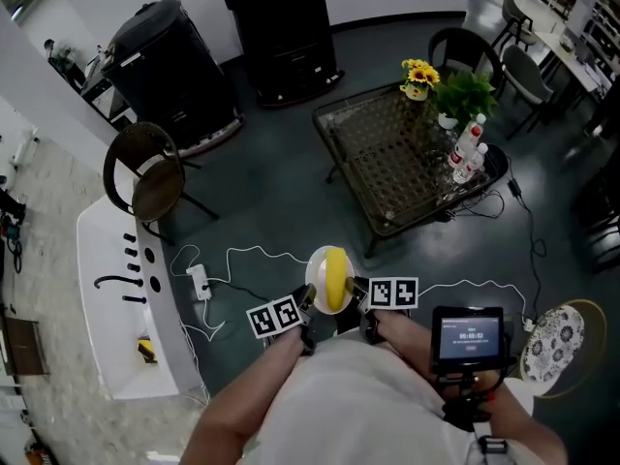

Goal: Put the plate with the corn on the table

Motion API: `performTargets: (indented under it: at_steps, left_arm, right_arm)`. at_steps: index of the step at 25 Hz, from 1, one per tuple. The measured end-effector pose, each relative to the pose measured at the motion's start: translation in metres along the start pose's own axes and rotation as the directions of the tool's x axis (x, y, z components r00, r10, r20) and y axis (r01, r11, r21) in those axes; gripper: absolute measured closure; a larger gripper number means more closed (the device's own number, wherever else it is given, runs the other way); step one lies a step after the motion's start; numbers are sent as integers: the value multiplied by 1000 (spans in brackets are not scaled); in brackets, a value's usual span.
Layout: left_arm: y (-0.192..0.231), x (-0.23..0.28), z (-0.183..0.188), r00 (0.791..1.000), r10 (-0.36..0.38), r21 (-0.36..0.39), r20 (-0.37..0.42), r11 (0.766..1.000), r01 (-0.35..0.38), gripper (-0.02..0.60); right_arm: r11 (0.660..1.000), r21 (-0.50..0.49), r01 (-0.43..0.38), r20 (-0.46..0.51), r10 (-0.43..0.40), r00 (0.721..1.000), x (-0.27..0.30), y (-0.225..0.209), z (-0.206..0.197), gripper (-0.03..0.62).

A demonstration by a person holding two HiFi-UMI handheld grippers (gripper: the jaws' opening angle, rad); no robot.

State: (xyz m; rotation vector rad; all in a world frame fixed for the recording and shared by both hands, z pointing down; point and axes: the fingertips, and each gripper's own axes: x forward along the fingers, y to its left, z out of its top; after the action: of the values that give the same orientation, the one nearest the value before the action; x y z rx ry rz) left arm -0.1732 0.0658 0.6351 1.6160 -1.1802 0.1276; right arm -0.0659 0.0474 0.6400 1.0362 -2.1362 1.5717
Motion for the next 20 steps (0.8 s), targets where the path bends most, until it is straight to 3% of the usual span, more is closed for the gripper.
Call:
performTargets:
  at_steps: [20]
  left_arm:
    - [-10, 79, 107, 999, -2, 25, -49, 1000, 3, 537]
  right_arm:
    - [999, 48, 12, 16, -12, 1000, 47, -16, 117, 543]
